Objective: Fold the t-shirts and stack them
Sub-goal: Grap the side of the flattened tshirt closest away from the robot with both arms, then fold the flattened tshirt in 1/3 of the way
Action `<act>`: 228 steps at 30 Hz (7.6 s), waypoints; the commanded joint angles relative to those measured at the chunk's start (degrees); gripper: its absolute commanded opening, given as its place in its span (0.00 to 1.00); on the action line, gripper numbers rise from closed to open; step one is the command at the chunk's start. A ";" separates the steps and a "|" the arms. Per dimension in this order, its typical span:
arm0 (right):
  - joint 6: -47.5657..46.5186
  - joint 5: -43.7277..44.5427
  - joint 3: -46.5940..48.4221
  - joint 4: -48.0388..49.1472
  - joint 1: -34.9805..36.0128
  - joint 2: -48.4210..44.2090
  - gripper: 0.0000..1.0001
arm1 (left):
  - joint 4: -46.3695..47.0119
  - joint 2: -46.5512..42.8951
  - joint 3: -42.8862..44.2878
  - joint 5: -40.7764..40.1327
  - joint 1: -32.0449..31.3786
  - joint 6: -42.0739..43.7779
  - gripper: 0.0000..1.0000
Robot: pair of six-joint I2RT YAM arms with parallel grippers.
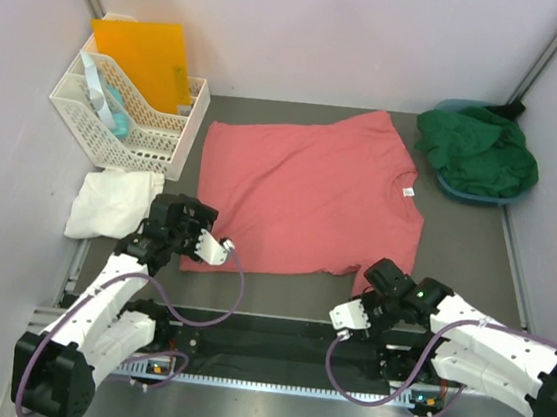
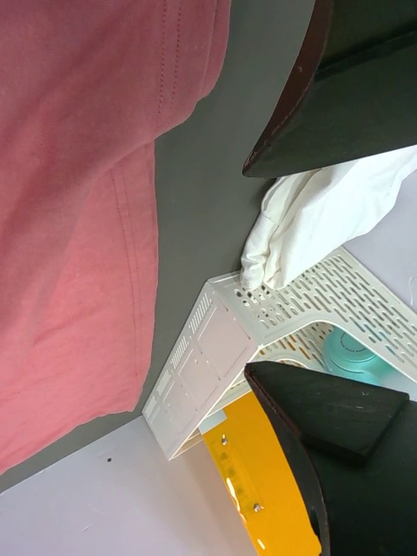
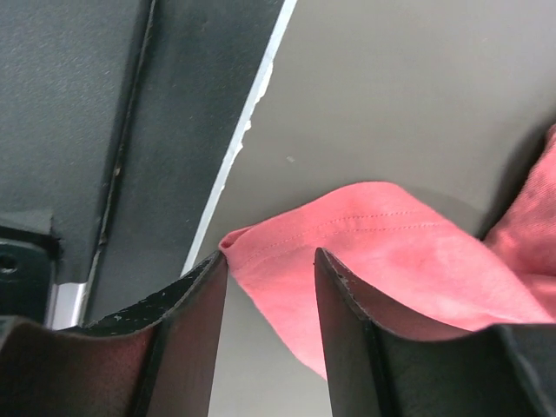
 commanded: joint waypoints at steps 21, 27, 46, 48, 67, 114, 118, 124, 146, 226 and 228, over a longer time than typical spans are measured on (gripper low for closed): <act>-0.41 10.30 11.98 -8.74 0.92 -2.38 0.00 | -4.65 -0.46 -3.04 5.74 0.25 0.45 0.91; 0.55 14.98 14.88 -8.03 0.22 -1.50 0.00 | -17.10 -0.98 3.01 11.10 0.34 0.80 0.91; 2.40 18.23 15.67 -4.87 -0.31 1.13 0.00 | -43.97 1.58 8.50 20.26 0.25 -4.29 0.75; 2.49 18.32 16.11 -4.34 -0.40 1.75 0.00 | -38.37 -0.18 5.59 17.99 0.25 -4.73 0.73; 2.58 19.03 19.89 -3.20 -1.63 5.97 0.00 | -19.52 1.74 -2.16 10.77 0.25 -10.10 0.67; -6.82 19.29 29.38 9.10 -24.65 11.94 0.00 | -10.65 9.65 10.50 2.59 0.34 -19.59 0.00; -8.23 19.03 29.38 11.13 -26.67 13.26 0.00 | -8.01 11.58 9.79 1.63 0.34 -19.68 0.00; -11.48 18.59 29.38 15.17 -29.66 15.28 0.00 | -6.78 14.04 9.79 1.80 0.34 -17.92 0.00; -15.17 15.69 33.52 24.92 -33.44 26.88 0.00 | -3.96 25.29 18.40 1.54 0.51 -12.64 0.00; -17.56 21.83 43.11 55.06 -35.03 52.11 0.43 | 9.66 42.79 24.92 -2.33 3.42 -7.98 0.20; -15.71 24.46 40.65 65.22 -34.50 52.11 0.46 | 10.36 42.00 23.86 -3.03 3.42 -8.95 0.47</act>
